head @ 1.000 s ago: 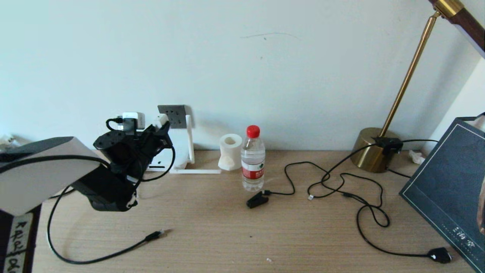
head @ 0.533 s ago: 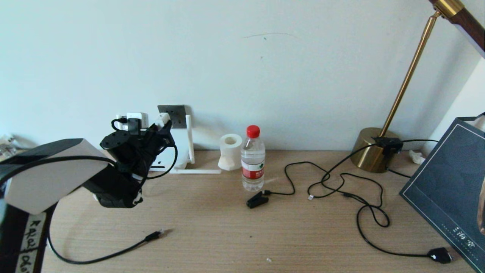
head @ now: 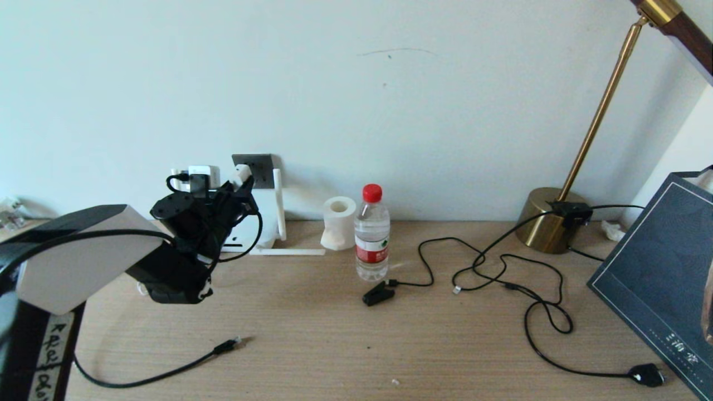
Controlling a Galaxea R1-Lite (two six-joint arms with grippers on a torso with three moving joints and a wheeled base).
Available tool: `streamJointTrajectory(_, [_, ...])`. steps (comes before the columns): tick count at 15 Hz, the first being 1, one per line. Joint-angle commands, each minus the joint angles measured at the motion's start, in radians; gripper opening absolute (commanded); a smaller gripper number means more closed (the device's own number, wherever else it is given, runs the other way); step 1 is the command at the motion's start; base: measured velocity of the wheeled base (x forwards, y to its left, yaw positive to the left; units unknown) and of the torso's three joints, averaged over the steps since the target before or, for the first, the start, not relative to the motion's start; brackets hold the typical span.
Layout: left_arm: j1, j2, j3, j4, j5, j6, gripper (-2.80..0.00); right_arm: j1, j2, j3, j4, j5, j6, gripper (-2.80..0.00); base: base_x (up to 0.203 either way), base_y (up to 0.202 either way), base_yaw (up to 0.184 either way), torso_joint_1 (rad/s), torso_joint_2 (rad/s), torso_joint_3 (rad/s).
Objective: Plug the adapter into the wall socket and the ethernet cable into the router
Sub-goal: Align plug and socket
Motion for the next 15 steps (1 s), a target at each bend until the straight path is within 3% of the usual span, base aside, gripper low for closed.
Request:
streamJointTrajectory(1, [-0.001, 0.0, -0.006, -0.008, 0.0, 0.0, -2.8, 0.001, 0.0, 0.0, -0.001, 0.0, 0.0, -2.8, 0.0, 0.0, 0.0, 0.0, 0.0, 0.0])
streamJointTrajectory(15, [-0.001, 0.016, -0.061, -0.008, 0.005, 0.003, -2.8, -0.001, 0.0, 0.0, -0.001, 0.0, 0.0, -2.8, 0.0, 0.0, 0.0, 0.0, 0.0, 0.0])
